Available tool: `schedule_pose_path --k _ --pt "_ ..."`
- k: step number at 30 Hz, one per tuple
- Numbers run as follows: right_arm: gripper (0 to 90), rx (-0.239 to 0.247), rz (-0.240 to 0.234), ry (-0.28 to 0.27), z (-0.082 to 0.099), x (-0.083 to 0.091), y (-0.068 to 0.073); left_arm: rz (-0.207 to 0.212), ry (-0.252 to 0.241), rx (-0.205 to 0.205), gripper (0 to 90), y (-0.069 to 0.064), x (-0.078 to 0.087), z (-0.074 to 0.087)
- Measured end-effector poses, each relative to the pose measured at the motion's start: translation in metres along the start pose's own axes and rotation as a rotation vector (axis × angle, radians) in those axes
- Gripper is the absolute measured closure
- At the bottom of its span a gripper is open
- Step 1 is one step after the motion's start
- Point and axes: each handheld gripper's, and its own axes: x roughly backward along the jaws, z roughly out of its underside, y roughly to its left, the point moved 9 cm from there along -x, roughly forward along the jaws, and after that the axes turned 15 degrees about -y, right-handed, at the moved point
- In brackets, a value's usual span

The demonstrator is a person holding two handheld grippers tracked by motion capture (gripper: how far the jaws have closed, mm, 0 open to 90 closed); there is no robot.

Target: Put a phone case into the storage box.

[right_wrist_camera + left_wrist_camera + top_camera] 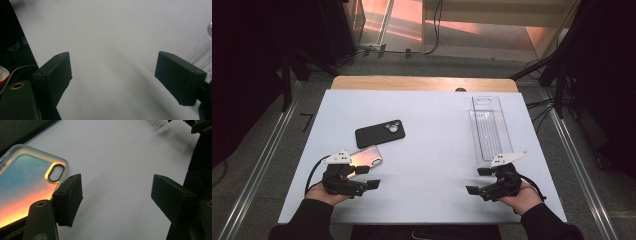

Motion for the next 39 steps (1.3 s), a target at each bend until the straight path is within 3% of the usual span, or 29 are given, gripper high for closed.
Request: schedule_pose_path --k 8,14,16,32,36,39 --pt "12.6 0.002 0.004 0.004 0.0005 -0.0004 -0.0009 -0.002 0.003 0.008 25.5 -0.001 -0.0002 -0.0003" --pt "12.6 -0.006 0.027 0.008 0.0008 -0.0006 -0.0034 -0.012 0.034 0.014 25.7 -0.001 -0.0008 0.0025" --pt "12.6 -0.004 0.029 0.008 0.0009 -0.0003 -0.004 -0.015 0.033 -0.007 25.8 -0.0014 -0.0009 0.0024" --pt "12.6 0.002 0.039 0.014 0.0019 -0.0015 -0.0051 -0.016 0.028 0.003 25.7 -0.0008 -0.0005 0.0007" --pt "12.6 0.005 0.036 0.017 0.0022 -0.0016 -0.0044 -0.008 0.033 0.039 25.7 -0.0016 -0.0007 0.0" --pt "12.6 0.004 0.031 0.015 0.002 -0.0018 -0.0038 -0.006 0.032 0.041 25.7 -0.0013 -0.0007 -0.0005"
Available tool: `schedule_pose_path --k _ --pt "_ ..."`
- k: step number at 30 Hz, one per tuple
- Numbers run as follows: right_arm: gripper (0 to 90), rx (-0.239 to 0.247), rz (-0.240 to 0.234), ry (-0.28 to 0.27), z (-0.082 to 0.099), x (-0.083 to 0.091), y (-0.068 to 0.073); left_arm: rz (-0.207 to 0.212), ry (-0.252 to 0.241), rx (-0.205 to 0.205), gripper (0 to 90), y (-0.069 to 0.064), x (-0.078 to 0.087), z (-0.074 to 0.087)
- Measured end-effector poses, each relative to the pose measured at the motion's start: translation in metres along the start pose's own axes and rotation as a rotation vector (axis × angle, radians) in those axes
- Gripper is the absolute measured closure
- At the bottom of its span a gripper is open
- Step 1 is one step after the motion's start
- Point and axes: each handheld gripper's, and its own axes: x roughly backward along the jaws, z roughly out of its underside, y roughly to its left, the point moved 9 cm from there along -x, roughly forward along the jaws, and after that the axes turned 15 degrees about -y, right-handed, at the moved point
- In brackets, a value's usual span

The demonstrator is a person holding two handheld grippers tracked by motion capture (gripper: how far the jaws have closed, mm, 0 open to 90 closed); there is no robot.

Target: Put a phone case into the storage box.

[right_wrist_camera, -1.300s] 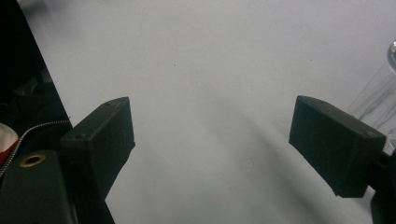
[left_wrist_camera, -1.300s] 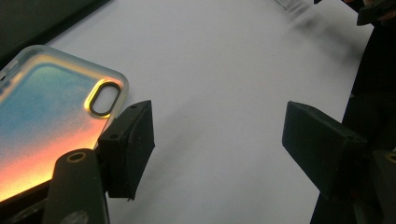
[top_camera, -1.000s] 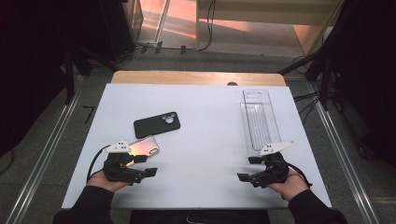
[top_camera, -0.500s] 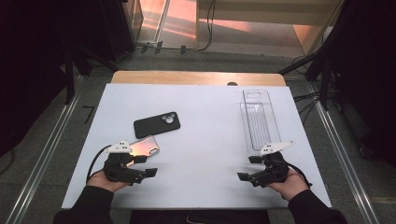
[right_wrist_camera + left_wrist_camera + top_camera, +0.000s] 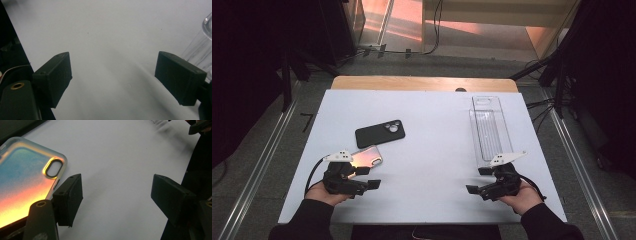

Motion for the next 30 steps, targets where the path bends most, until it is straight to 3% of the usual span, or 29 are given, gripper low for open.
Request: schedule_pose_path --k 17,23,30 --pt "12.6 -0.006 -0.005 0.008 0.001 0.0 0.001 -0.018 0.003 0.0 25.7 0.001 0.001 -0.001" --pt "12.6 -0.007 -0.005 0.008 0.001 0.0 0.001 -0.062 -0.009 -0.023 25.6 0.005 0.003 -0.006" --pt "12.6 -0.009 -0.003 0.008 0.001 0.0 0.001 -0.107 -0.029 -0.01 25.6 0.011 0.006 -0.011"
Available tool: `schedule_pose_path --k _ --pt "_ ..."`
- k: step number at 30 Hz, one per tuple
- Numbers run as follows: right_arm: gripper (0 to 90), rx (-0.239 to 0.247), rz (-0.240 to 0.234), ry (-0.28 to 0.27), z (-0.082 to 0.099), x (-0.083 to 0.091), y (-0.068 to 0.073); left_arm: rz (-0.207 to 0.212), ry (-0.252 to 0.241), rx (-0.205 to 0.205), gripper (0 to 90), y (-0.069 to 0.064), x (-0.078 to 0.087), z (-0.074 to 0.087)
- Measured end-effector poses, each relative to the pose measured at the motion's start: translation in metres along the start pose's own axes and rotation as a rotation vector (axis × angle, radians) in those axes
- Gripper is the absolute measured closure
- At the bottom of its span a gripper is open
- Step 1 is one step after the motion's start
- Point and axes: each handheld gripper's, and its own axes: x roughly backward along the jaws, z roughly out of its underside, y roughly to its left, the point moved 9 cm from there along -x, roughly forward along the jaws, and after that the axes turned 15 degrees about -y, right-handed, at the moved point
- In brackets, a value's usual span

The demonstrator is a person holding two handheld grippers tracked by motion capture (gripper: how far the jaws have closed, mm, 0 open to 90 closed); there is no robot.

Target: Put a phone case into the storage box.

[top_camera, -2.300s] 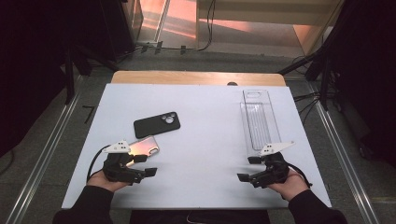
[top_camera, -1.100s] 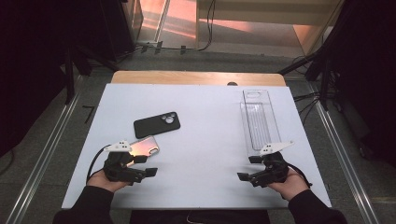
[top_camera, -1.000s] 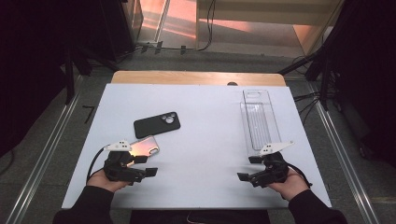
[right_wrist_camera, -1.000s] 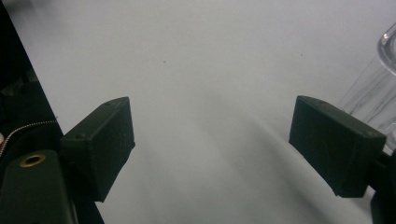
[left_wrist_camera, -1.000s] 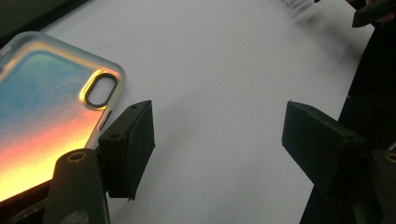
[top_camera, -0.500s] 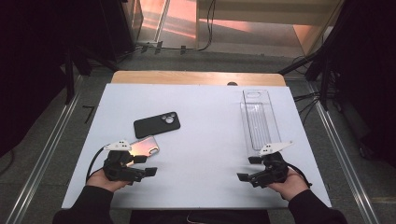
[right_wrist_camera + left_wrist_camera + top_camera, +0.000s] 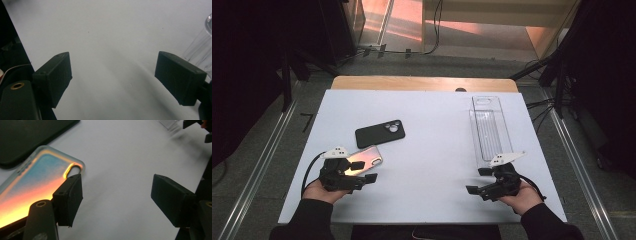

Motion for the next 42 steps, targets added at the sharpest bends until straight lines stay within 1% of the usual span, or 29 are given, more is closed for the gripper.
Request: schedule_pose_path --k 1,2,5,7,8,11,13,15,16,17,18,19,20,21,22,23,24,25,27,28,29,31,32,33,35,37,39,40,42 --pt "12.6 0.0 0.001 0.002 0.0 0.0 0.0 -0.018 -0.001 -0.008 25.6 0.003 0.001 -0.002" --pt "12.6 0.0 0.0 0.002 0.0 0.0 0.0 -0.025 -0.002 -0.015 25.6 0.006 0.001 -0.003" --pt "12.6 0.002 0.0 0.002 0.0 0.0 0.0 -0.044 -0.023 -0.006 24.3 0.011 0.001 -0.008" --pt "12.6 0.003 0.0 0.001 0.0 0.0 -0.001 -0.025 -0.027 0.012 22.6 0.012 0.001 -0.01" --pt "12.6 0.003 0.0 0.0 0.0 0.0 -0.001 -0.012 -0.035 0.008 22.6 0.012 0.001 -0.012" --pt "12.6 0.003 0.003 -0.003 0.0 0.0 0.0 -0.008 -0.034 -0.007 22.7 0.014 0.001 -0.015" --pt "12.6 0.003 0.003 -0.002 0.0 0.0 -0.001 -0.007 -0.038 0.0 22.6 0.015 0.0 -0.018" --pt "12.6 0.001 0.002 0.0 0.0 0.0 0.0 -0.005 -0.031 0.005 22.3 0.017 -0.002 -0.021" --pt "12.6 0.001 0.002 0.0 0.0 0.0 0.0 -0.016 -0.024 0.0 19.4 0.019 -0.003 -0.022" --pt "12.6 0.0 0.002 -0.001 0.0 0.0 0.0 -0.016 -0.022 -0.008 16.8 0.02 -0.004 -0.024" --pt "12.6 0.002 0.0 -0.001 0.0 0.0 0.0 -0.015 -0.021 -0.007 11.3 0.02 -0.005 -0.027" --pt "12.6 0.001 -0.001 -0.001 0.0 0.0 0.0 -0.01 -0.021 -0.012 1.8 0.02 -0.006 -0.031" --pt "12.6 0.003 -0.002 -0.003 0.0 0.0 0.0 -0.009 -0.03 -0.019 0.0 0.02 -0.007 -0.034" --pt "12.6 0.003 -0.002 -0.003 0.0 0.0 0.0 0.002 -0.051 -0.024 0.0 0.019 -0.008 -0.039" --pt "12.6 0.001 -0.001 -0.001 0.0 0.0 0.0 0.019 -0.057 -0.028 0.0 0.019 -0.008 -0.041" --pt "12.6 0.002 0.001 -0.002 0.0 0.0 0.0 0.022 -0.055 -0.025 0.0 0.02 -0.009 -0.043" --pt "12.6 0.002 0.001 -0.002 0.0 0.0 0.0 0.022 -0.055 -0.025 0.0 0.02 -0.009 -0.043" --pt "12.6 0.0 0.001 -0.002 0.0 0.0 0.0 0.013 -0.052 -0.04 0.0 0.025 -0.011 -0.046" --pt "12.6 0.0 0.001 -0.002 0.0 0.0 0.0 0.012 -0.055 -0.04 0.0 0.027 -0.012 -0.048" --pt "12.6 -0.001 0.001 -0.004 0.0 0.0 0.0 0.009 -0.051 -0.042 0.0 0.03 -0.012 -0.049" --pt "12.6 -0.001 0.001 -0.004 0.0 0.0 0.0 0.017 -0.063 -0.046 0.0 0.035 -0.012 -0.053" --pt "12.6 0.001 -0.002 -0.004 0.0 0.0 0.001 0.019 -0.06 -0.05 0.0 0.037 -0.012 -0.054" --pt "12.6 0.004 -0.007 -0.004 0.0 0.0 0.002 0.002 -0.062 -0.066 0.0 0.044 -0.013 -0.056" --pt "12.6 0.007 -0.006 -0.003 0.0 0.0 0.002 0.001 -0.061 -0.069 0.0 0.047 -0.013 -0.057" --pt "12.6 0.007 -0.011 -0.007 0.0 0.0 0.003 0.012 -0.054 -0.066 0.0 0.05 -0.014 -0.057" --pt "12.6 0.007 -0.013 -0.005 0.0 0.0 0.003 0.019 -0.047 -0.079 0.0 0.053 -0.015 -0.056" --pt "12.6 0.006 -0.012 -0.005 0.0 0.0 0.002 0.037 -0.034 -0.084 0.0 0.055 -0.016 -0.054" --pt "12.6 0.005 -0.01 -0.006 0.0 0.0 0.002 0.029 -0.028 -0.09 0.0 0.057 -0.017 -0.053" --pt "12.6 0.006 -0.012 -0.006 -0.001 0.0 0.003 0.044 -0.006 -0.112 0.0 0.059 -0.018 -0.05"
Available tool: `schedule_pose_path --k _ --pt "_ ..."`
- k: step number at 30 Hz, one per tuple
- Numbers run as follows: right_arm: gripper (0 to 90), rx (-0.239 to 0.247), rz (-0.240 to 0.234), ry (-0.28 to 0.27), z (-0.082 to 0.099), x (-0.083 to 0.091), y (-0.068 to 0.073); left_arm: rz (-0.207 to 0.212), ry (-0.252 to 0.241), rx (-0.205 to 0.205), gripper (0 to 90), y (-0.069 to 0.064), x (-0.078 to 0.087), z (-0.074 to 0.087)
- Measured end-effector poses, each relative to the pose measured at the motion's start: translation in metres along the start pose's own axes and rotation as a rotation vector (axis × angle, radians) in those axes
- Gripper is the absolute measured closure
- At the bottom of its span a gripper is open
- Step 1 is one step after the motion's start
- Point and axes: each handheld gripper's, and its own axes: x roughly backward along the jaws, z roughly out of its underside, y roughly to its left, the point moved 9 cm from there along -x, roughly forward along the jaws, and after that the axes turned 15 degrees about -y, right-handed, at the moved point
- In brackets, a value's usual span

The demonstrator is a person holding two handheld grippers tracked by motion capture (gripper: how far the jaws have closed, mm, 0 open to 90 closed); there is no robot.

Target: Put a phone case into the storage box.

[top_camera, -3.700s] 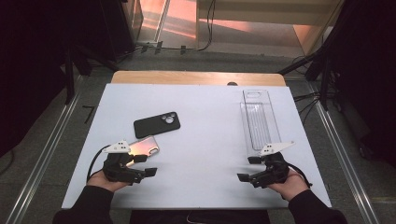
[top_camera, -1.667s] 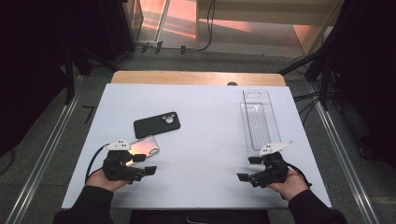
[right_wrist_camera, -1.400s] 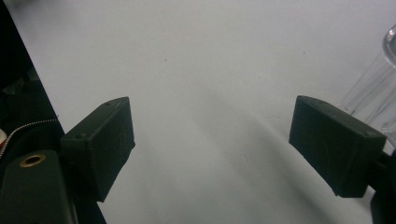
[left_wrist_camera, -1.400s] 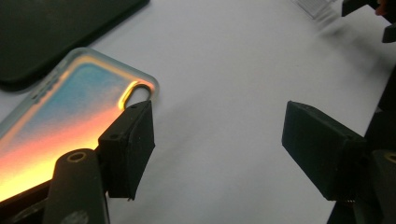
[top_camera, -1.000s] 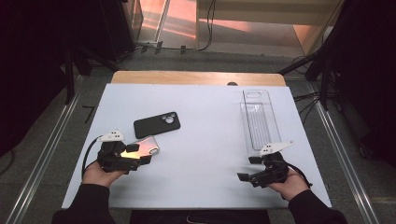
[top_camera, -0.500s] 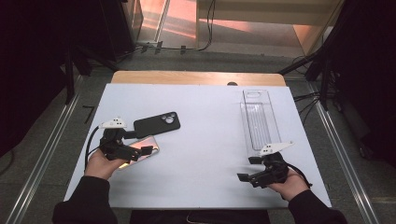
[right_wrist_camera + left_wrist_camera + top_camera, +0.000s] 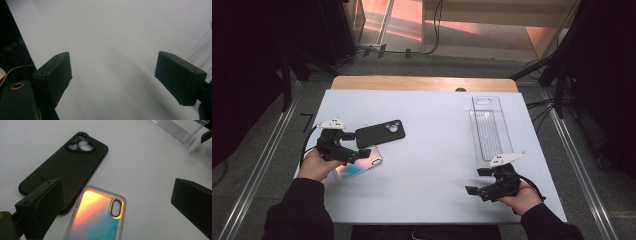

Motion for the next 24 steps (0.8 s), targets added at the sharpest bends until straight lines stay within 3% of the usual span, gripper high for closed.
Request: schedule_pose_path --k 4,13,17,19,24 --pt "12.6 0.001 -0.006 -0.002 0.0 0.0 0.001 0.004 0.051 -0.04 0.0 0.004 0.001 0.008" --pt "12.6 0.0 -0.007 0.002 0.0 0.0 0.002 0.002 0.061 0.037 0.0 0.012 0.002 0.02" --pt "12.6 0.005 -0.011 -0.005 0.0 0.0 0.002 0.007 0.075 0.033 0.0 0.011 0.001 0.025" --pt "12.6 0.006 -0.01 -0.004 0.0 0.0 0.002 0.018 0.06 0.068 0.0 0.013 0.0 0.028" --pt "12.6 0.002 -0.009 -0.001 0.0 0.0 0.002 0.019 0.059 0.036 0.0 0.014 -0.001 0.031"
